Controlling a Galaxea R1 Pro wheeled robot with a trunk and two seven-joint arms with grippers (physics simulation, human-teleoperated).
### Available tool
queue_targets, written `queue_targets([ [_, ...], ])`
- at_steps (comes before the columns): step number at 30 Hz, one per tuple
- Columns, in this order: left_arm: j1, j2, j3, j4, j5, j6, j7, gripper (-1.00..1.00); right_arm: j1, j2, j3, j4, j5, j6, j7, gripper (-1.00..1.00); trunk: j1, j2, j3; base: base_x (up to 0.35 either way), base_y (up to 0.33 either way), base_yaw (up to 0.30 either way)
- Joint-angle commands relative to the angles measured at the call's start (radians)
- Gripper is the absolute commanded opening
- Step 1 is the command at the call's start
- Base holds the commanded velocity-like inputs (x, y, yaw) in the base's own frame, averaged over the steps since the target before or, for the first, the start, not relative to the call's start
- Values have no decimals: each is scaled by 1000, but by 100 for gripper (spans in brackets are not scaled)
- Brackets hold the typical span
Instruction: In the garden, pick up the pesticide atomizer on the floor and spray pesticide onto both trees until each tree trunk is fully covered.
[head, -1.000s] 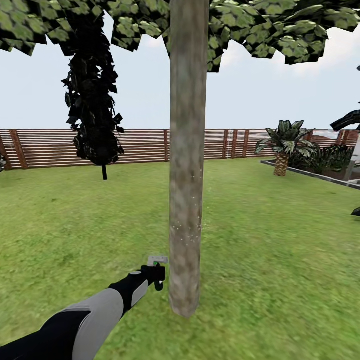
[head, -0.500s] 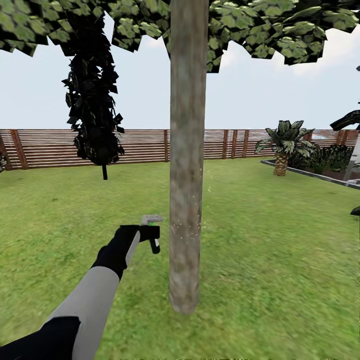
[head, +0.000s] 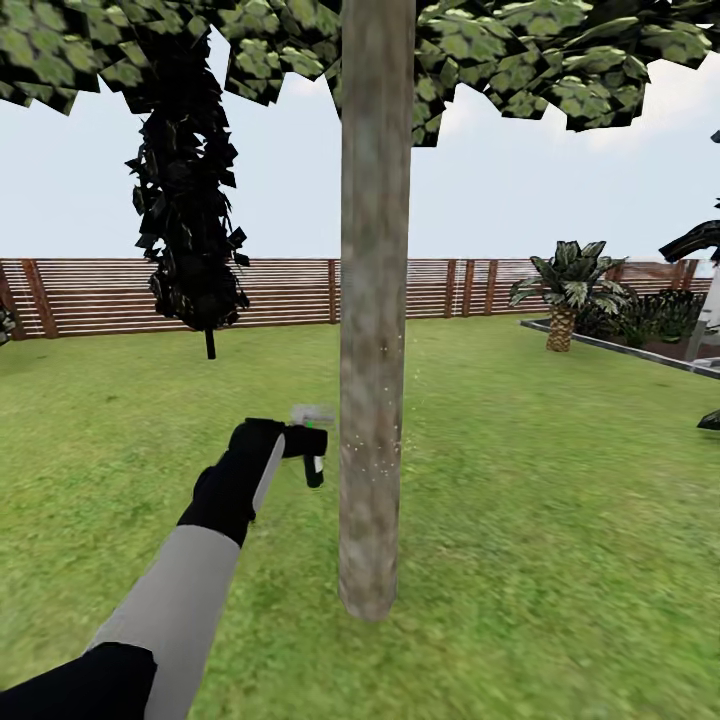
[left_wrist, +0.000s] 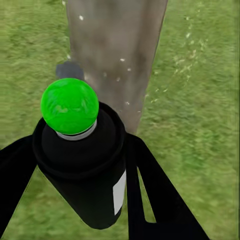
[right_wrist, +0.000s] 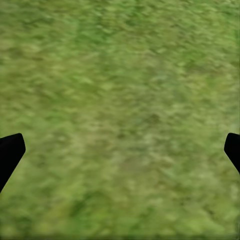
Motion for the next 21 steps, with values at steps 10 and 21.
queue_targets([
  [10,-349,0,-6,39,175,137,-10,-100,-2,0,-6,4,-4,-9,4,100,0,-1,-1,0,0,0],
  [21,-768,0,-5,302,435,139,-8,-100,-2,0,-6,4,-4,-9,4,100,0,-1,-1,0,0,0],
])
